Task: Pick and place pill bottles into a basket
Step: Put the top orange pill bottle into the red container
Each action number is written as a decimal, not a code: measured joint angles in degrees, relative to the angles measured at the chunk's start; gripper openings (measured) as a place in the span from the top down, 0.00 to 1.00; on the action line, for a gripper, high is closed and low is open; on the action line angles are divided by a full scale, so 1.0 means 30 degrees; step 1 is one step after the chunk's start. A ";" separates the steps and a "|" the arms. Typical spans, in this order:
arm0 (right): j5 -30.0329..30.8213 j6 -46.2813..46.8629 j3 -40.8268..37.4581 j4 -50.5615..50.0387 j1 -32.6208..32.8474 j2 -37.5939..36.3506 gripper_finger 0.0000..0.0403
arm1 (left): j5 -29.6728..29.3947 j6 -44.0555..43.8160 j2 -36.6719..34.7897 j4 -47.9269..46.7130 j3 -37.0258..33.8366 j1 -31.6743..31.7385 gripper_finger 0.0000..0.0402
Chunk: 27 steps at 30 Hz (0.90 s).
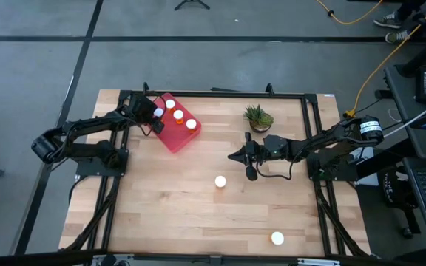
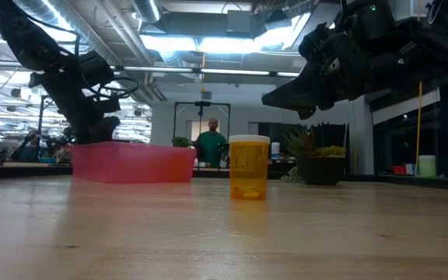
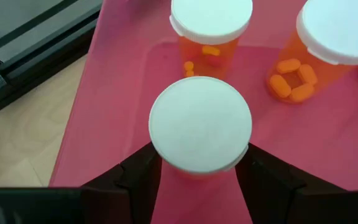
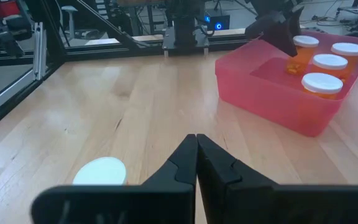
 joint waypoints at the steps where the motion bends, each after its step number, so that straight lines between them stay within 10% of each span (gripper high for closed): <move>1: -0.0001 0.0000 0.0000 -0.0006 0.0000 0.0000 0.97 | -0.0006 0.0007 0.0000 -0.0054 0.0007 0.0000 0.53; 27: 0.0006 0.0007 0.0007 -0.0052 0.0000 0.0000 0.97 | -0.0846 -0.1168 0.0022 -0.1256 -0.0015 -0.0007 0.53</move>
